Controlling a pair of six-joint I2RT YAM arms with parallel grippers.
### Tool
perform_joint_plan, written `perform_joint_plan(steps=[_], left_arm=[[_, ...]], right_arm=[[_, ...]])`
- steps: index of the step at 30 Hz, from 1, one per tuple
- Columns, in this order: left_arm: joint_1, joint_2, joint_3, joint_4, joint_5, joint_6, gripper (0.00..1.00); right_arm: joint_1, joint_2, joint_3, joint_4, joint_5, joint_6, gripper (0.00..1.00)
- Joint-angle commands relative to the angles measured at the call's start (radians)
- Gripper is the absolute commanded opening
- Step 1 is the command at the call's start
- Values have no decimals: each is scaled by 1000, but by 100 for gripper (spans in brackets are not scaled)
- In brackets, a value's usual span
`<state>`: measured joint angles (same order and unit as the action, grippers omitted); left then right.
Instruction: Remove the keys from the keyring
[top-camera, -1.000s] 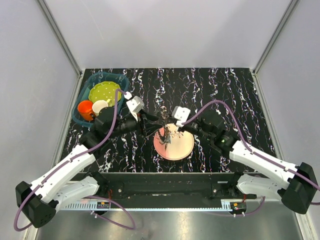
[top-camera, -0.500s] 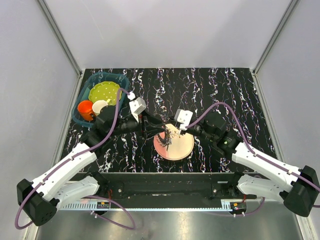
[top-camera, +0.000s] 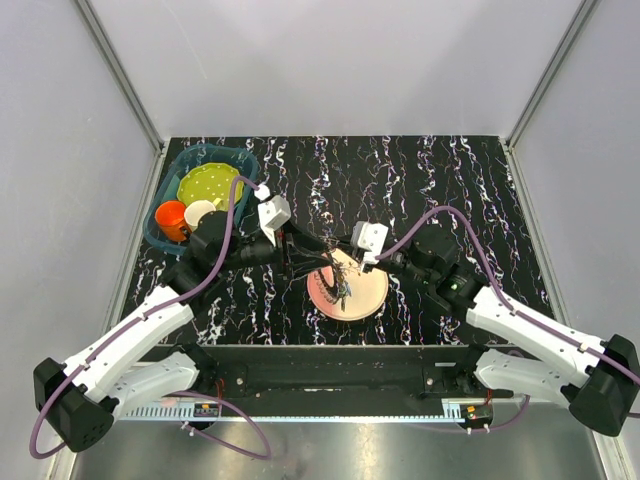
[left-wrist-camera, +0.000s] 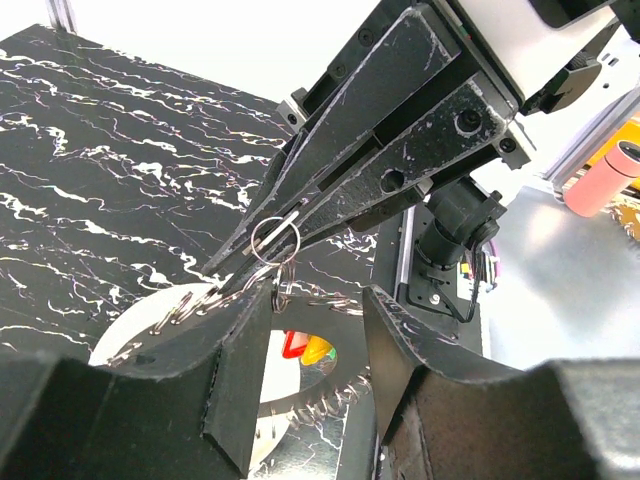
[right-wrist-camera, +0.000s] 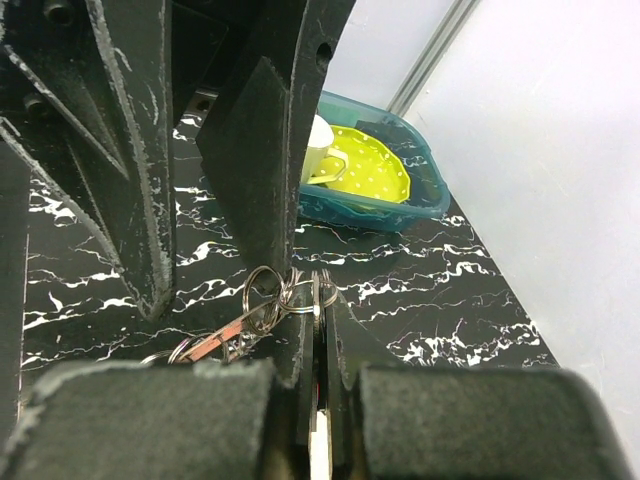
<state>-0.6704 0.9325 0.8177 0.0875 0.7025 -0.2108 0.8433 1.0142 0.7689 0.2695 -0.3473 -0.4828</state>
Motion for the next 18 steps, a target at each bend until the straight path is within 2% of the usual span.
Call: perform_joint_plan(steps=[1, 5, 12, 18], left_arm=[[-5, -14, 32, 67, 32, 19, 46], [-5, -43, 23, 43, 9, 34, 48], [-5, -38, 17, 89, 77, -9, 50], [-3, -76, 78, -129, -58, 143, 49]], right_arm=[[-3, -45, 7, 54, -30, 24, 0], [-3, -55, 4, 54, -48, 36, 0], [-4, -49, -5, 103, -105, 93, 0], [-4, -81, -13, 68, -114, 82, 0]])
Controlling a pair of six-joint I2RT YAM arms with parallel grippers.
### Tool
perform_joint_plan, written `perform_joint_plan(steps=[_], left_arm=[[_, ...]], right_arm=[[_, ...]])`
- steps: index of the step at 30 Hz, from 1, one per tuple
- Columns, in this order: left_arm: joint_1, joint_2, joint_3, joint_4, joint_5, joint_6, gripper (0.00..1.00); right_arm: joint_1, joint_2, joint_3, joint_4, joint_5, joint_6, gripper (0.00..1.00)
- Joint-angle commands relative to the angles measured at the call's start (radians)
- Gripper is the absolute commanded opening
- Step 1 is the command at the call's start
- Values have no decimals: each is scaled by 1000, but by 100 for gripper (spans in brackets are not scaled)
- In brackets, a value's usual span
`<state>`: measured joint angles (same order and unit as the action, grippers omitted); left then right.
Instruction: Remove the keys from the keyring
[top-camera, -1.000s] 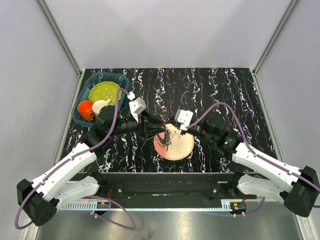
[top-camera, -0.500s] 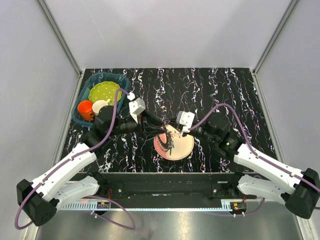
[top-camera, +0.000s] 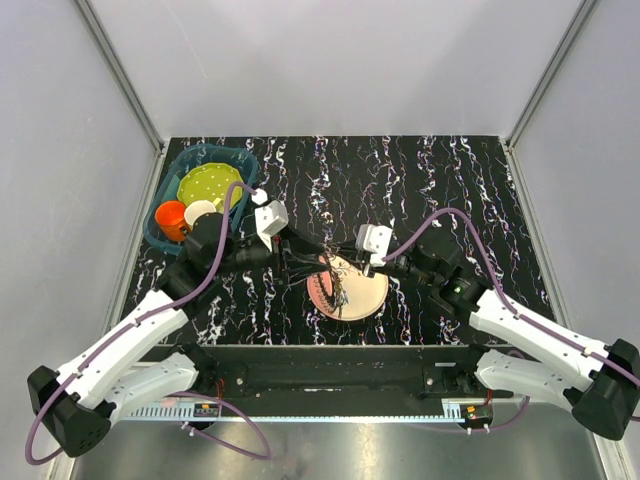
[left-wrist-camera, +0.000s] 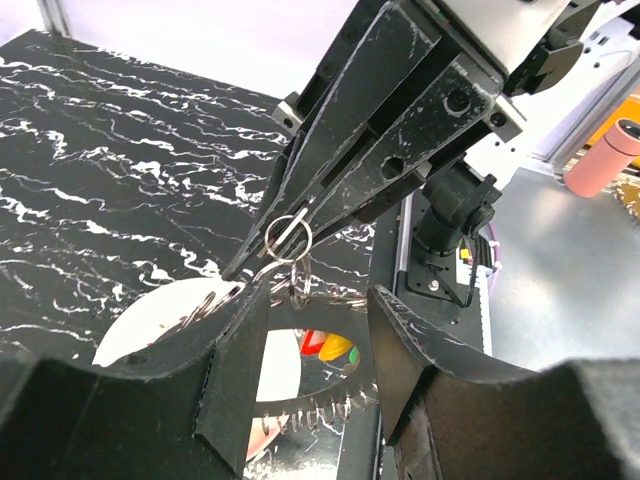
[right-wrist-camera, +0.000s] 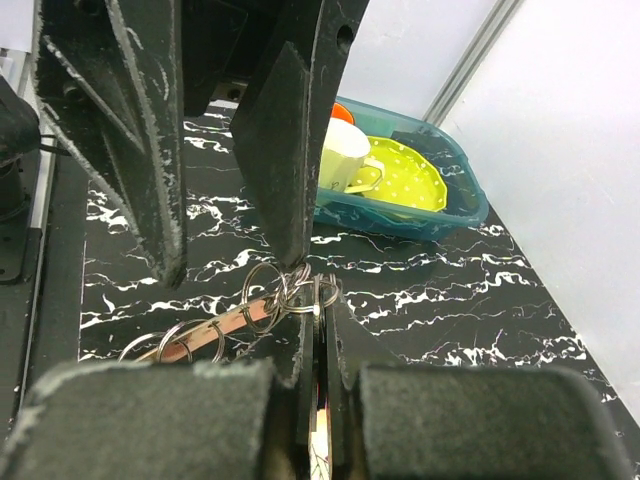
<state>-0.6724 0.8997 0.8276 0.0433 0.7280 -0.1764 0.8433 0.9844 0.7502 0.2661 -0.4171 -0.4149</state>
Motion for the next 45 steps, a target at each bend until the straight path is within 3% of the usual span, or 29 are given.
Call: perform_joint_plan(steps=[1, 5, 9, 16, 29, 36, 39, 43, 45], left_arm=[[-1, -47, 74, -106, -102, 124, 49], [-1, -47, 105, -197, -142, 169, 49], [-1, -44, 100, -194, -128, 166, 48], [-1, -70, 85, -210, -93, 155, 48], [-3, -55, 38, -152, 33, 94, 47], [-3, -35, 38, -151, 57, 94, 40], [-4, -27, 33, -149, 68, 92, 32], [-3, -19, 36, -154, 54, 92, 0], [-3, -22, 34, -161, 41, 89, 0]], right_arm=[[-3, -55, 8, 55, -48, 10, 0], [-4, -55, 21, 4, -87, -9, 0], [-3, -52, 47, -33, -179, -9, 0], [-7, -6, 110, -120, -212, -94, 0], [-7, 23, 126, -64, -235, -85, 0], [-7, 17, 115, -50, -219, -85, 0], [-7, 19, 110, -50, -221, -85, 0], [-7, 8, 101, -50, -213, -85, 0], [-7, 4, 94, -50, -195, -91, 0]])
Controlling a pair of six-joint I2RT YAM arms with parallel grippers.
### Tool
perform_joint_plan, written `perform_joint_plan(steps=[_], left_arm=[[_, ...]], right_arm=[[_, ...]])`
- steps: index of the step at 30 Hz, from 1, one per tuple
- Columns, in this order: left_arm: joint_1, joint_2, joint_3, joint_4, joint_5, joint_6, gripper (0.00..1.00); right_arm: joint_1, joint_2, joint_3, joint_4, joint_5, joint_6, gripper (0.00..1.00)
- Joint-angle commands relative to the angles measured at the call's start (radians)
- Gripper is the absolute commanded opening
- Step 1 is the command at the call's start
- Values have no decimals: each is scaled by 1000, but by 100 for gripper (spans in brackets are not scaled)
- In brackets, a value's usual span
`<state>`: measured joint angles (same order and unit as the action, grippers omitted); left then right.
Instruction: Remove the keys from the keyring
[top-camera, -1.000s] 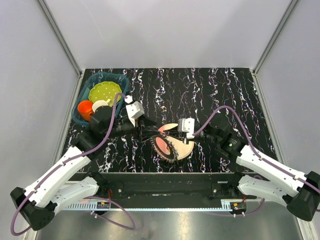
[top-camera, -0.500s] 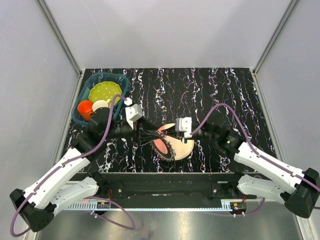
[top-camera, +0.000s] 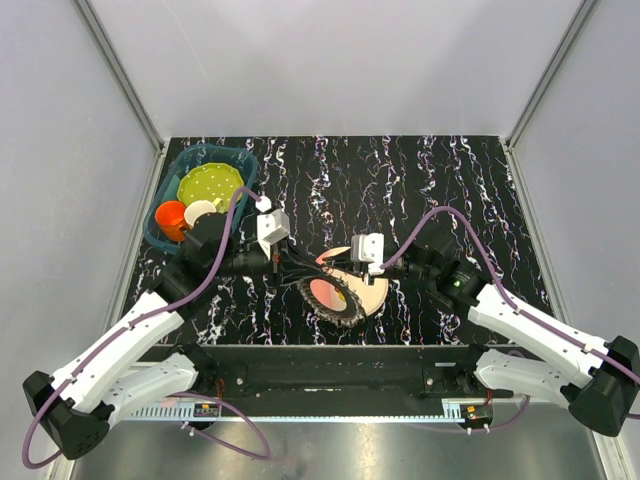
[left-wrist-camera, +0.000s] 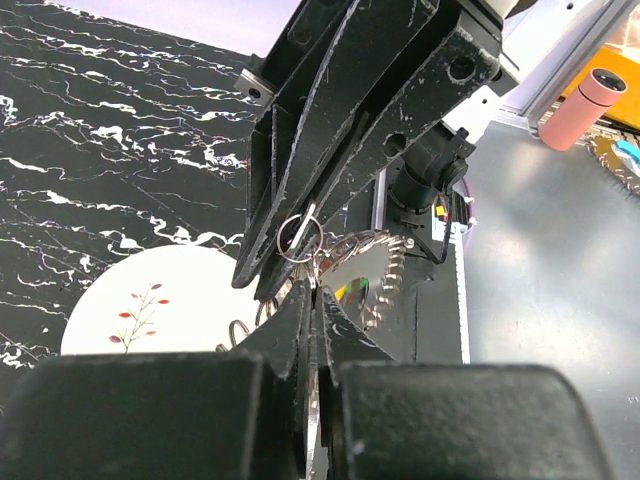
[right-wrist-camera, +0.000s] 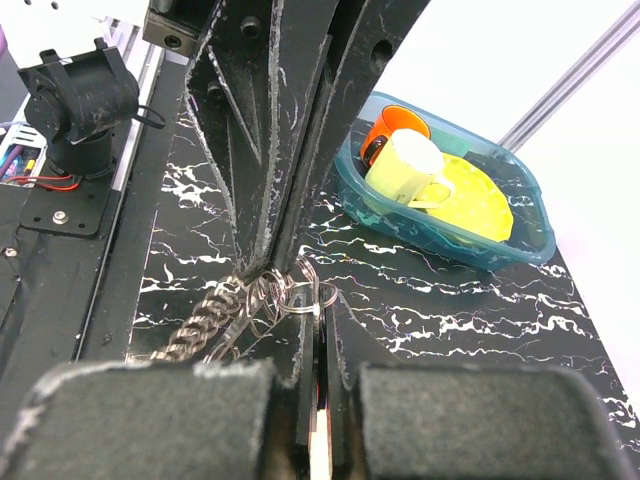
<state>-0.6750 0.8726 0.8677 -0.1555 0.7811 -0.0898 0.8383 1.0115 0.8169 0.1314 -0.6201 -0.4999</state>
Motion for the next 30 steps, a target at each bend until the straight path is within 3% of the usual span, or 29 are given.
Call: perform_joint_plan(steps=[1, 7, 15, 21, 24, 29, 30], left_arm=[[0, 3, -9, 37, -26, 1, 0], [0, -14, -33, 66, -103, -42, 0], [0, -18, -70, 80, -232, -87, 0], [0, 6, -53, 16, -420, -108, 0], [0, 8, -47, 2, -441, -114, 0], [0, -27, -45, 11, -396, -91, 42], [0, -35, -45, 13, -381, -85, 44]], right_arm=[[-2, -31, 21, 83, 19, -8, 0], [-4, -53, 4, 77, 161, -48, 0], [-2, -77, -5, 79, 189, -86, 5], [-4, -67, 5, 63, 197, -114, 1], [-2, -63, 7, 69, 198, -111, 0], [-1, -57, 5, 77, 227, -88, 0], [-4, -54, 8, 76, 227, -85, 0]])
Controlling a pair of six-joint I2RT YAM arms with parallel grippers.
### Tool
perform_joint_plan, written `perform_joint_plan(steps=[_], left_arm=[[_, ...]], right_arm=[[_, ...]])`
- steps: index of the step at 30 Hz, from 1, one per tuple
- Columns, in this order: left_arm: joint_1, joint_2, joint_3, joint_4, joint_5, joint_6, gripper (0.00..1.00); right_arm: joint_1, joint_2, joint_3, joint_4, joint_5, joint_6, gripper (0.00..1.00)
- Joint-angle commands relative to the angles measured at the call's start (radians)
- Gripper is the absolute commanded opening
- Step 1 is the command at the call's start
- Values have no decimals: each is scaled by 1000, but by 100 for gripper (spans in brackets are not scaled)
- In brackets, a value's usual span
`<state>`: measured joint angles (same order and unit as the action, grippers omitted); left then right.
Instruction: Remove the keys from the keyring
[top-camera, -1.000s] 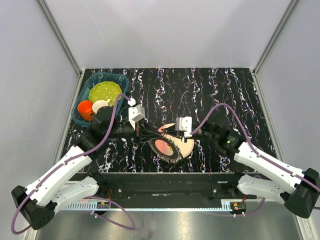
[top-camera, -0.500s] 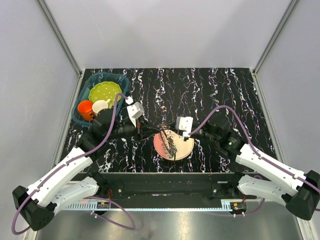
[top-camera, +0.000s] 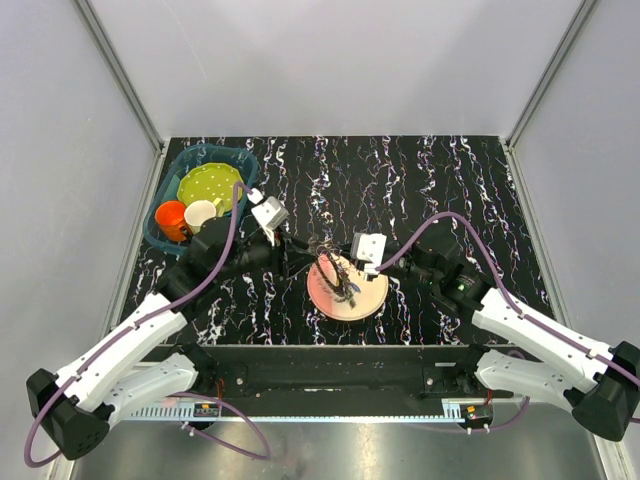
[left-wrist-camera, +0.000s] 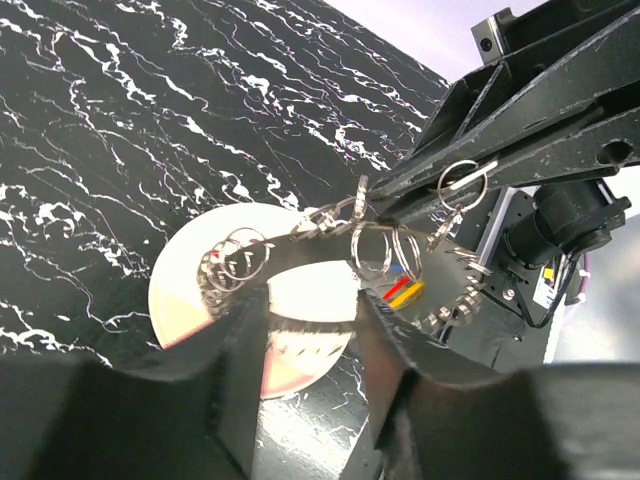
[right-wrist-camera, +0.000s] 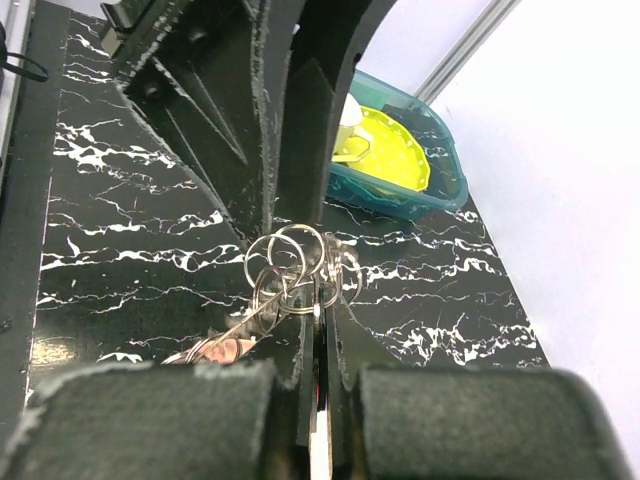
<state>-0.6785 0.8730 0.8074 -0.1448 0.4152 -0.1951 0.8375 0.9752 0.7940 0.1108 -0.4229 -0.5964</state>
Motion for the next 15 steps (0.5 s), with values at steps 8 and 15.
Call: perform_joint_plan(steps=[8, 15], left_arm=[[4, -72, 52, 28, 157, 75, 51], [-15, -5, 118, 39, 283, 68, 45]], right_arm=[[-2, -21, 28, 92, 13, 27, 0], [-2, -10, 37, 93, 6, 29, 0]])
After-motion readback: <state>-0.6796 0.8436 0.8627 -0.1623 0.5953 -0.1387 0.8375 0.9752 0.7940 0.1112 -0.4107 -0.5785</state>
